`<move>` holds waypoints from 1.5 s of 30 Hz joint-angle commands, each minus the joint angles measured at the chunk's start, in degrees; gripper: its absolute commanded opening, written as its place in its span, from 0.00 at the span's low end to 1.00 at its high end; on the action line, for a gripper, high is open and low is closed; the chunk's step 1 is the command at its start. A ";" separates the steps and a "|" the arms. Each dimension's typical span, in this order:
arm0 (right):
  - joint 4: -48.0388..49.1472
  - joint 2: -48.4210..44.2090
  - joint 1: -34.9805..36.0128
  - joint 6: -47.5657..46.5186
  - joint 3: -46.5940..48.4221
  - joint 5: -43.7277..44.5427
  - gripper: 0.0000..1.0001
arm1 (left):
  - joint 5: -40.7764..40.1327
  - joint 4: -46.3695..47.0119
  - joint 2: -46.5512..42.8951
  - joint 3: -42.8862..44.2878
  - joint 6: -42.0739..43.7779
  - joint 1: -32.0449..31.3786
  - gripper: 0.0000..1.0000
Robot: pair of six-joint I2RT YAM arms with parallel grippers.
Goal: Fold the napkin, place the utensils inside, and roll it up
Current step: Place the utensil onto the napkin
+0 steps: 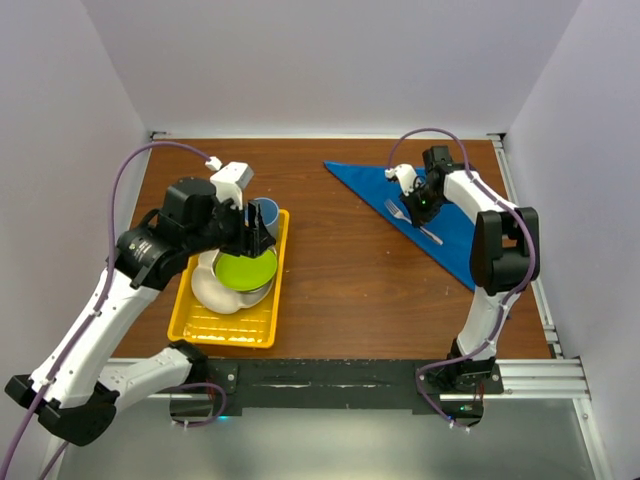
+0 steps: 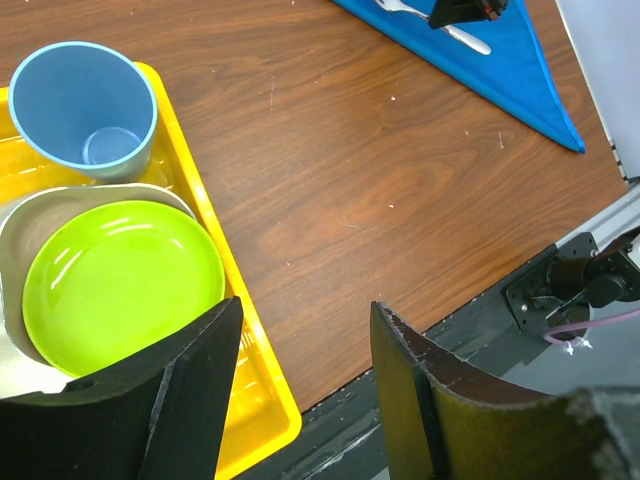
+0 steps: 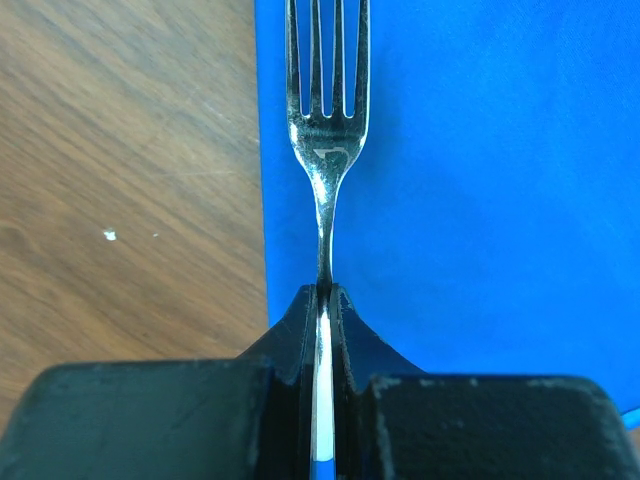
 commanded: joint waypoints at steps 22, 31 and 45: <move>2.46 2.64 -1.12 -2.12 0.92 -1.24 0.00 | -0.87 0.61 1.30 2.45 1.85 -0.29 0.59; 2.64 3.08 -1.12 -0.80 -0.40 -0.18 0.00 | -0.87 0.61 1.04 2.27 1.85 -0.20 0.59; 3.25 3.52 -1.21 1.13 -3.39 -0.10 0.00 | -0.70 0.70 0.51 2.10 1.76 -0.29 0.59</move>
